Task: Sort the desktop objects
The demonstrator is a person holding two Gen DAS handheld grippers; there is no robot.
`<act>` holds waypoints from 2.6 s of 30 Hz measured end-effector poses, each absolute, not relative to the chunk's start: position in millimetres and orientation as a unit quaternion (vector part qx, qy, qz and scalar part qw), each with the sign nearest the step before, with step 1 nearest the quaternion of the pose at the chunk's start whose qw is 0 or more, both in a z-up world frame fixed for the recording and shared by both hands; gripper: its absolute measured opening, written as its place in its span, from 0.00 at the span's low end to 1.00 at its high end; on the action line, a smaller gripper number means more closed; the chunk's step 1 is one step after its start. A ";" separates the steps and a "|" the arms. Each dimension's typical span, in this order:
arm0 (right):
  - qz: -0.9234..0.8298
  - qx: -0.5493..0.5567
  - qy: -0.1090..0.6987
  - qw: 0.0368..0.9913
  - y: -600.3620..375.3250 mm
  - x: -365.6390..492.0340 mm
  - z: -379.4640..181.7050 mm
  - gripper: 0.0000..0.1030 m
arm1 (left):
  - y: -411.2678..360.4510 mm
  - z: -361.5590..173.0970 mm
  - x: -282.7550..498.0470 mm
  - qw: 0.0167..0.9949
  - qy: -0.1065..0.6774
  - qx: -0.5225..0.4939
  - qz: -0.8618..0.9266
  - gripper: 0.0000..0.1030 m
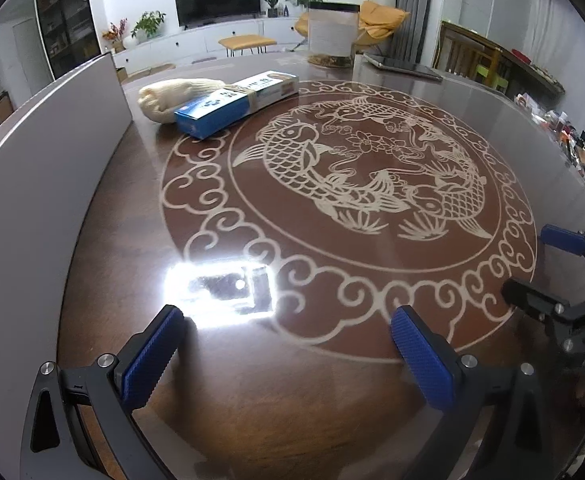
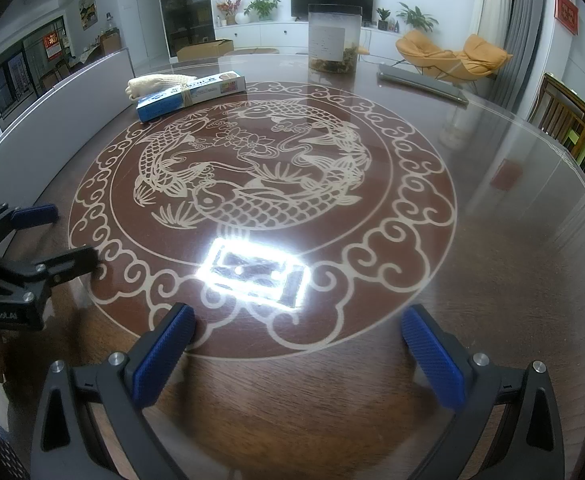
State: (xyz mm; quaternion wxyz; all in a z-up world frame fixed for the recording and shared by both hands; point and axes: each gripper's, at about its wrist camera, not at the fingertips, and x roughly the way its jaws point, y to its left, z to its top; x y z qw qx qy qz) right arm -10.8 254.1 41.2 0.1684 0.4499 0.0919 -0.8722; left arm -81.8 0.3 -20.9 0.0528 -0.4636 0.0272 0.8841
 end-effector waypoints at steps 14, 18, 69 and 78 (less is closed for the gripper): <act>-0.859 0.453 0.072 0.227 242.7 -25.2 50.4 1.00 | -2.1 -21.2 -77.4 0.050 0.026 -0.461 0.886 1.00; -0.843 0.460 0.039 0.276 190.4 -89.6 72.7 1.00 | -2.9 -21.0 -76.3 0.046 0.025 -0.460 0.886 1.00; -0.850 0.438 0.134 0.261 274.6 12.0 35.4 1.00 | -7.1 -22.5 -83.3 0.024 0.012 -0.460 0.888 1.00; -0.862 0.449 0.113 0.205 258.2 -51.9 31.3 1.00 | -7.3 -22.7 -83.5 0.024 0.012 -0.460 0.888 1.00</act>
